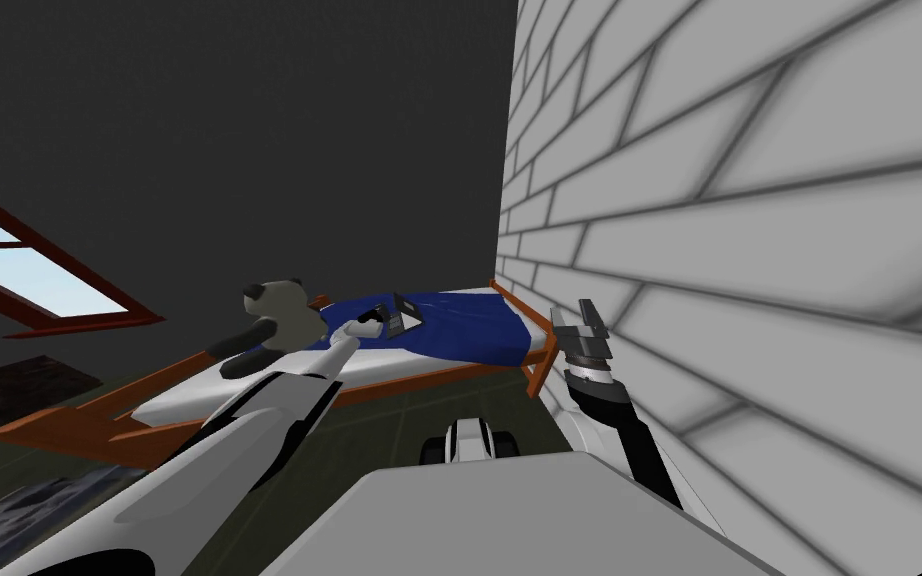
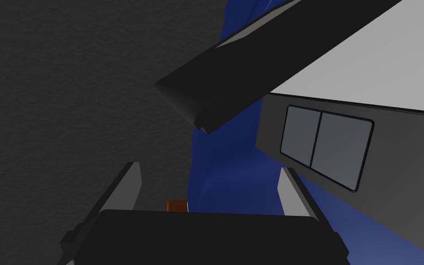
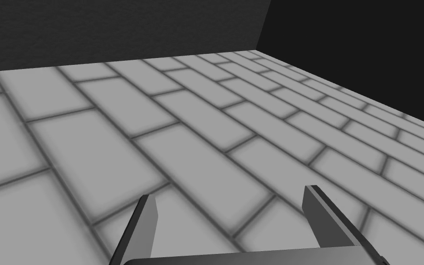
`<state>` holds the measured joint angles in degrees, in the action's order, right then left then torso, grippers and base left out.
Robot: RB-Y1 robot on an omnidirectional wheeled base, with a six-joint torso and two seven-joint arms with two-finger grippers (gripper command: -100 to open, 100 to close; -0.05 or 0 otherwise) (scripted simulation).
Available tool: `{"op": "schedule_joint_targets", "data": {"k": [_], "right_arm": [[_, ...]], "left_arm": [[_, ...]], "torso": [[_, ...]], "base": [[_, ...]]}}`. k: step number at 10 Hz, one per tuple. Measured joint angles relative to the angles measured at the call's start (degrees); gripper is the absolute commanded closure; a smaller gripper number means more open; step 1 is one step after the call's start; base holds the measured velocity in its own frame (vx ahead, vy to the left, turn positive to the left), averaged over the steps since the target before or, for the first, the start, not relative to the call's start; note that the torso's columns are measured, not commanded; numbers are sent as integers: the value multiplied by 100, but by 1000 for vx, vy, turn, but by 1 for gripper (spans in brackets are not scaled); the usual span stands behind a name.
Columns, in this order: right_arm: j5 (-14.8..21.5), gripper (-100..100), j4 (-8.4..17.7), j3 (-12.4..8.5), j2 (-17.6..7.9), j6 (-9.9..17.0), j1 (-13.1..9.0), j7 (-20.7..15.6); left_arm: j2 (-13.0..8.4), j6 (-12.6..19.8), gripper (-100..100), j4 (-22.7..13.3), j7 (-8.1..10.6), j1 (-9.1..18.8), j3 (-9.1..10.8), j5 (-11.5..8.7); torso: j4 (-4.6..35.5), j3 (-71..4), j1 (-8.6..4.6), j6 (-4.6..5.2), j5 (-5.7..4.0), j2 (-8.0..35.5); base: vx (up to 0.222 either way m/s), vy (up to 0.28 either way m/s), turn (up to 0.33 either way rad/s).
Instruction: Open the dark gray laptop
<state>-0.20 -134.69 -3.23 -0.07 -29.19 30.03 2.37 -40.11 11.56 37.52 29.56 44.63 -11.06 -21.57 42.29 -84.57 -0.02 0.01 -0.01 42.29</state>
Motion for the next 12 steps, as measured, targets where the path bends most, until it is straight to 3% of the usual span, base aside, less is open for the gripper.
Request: {"op": "schedule_joint_targets", "data": {"k": [12], "right_arm": [[0, 0, 0, 0, 0, 0, 0, 0]], "left_arm": [[-466, 1399, -100, -415, -622, 547, -233, 165]], "torso": [[-1, -1, 5, -2, 2, -1]], "base": [[-4, -28, -49]]}}
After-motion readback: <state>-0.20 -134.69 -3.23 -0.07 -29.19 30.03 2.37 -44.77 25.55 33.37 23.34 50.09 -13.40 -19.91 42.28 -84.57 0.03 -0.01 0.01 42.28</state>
